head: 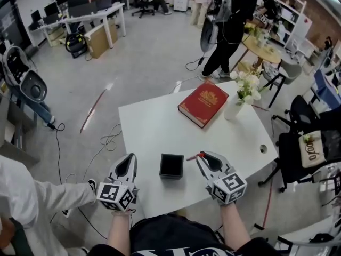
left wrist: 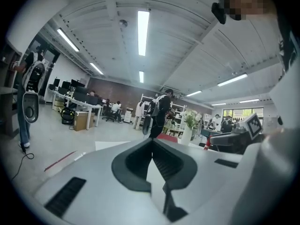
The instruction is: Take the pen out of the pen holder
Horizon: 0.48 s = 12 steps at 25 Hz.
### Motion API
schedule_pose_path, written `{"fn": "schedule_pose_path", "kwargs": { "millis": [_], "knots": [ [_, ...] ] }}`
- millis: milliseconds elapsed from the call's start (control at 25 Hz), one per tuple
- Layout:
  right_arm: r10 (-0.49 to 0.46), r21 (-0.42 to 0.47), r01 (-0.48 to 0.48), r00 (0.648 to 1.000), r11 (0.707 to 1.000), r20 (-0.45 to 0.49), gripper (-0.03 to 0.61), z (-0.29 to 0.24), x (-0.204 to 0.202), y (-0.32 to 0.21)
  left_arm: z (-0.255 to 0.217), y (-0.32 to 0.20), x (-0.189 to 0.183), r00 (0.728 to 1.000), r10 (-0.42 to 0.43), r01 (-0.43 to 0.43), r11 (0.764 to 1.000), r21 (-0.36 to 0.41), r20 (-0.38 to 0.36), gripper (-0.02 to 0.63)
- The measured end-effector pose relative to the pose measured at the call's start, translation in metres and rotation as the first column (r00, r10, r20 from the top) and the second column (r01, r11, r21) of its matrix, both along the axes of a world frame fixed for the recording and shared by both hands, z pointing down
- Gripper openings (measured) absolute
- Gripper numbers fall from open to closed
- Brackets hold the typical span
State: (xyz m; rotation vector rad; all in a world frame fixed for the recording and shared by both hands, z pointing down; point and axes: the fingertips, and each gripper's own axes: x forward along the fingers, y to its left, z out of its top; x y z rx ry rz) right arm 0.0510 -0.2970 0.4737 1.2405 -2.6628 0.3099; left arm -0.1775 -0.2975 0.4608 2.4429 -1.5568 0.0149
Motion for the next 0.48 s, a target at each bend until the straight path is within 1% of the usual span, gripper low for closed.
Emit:
{"fn": "schedule_pose_path", "kwargs": {
  "millis": [480],
  "knots": [
    [0.001,-0.028,-0.001,1.000,1.000,-0.001,0.072,0.0105,0.0007,0.0035,0.0065,0.0027,0.0003,1.000,0.000,0.000,1.000,-0.019,0.001,0.003]
  ]
}}
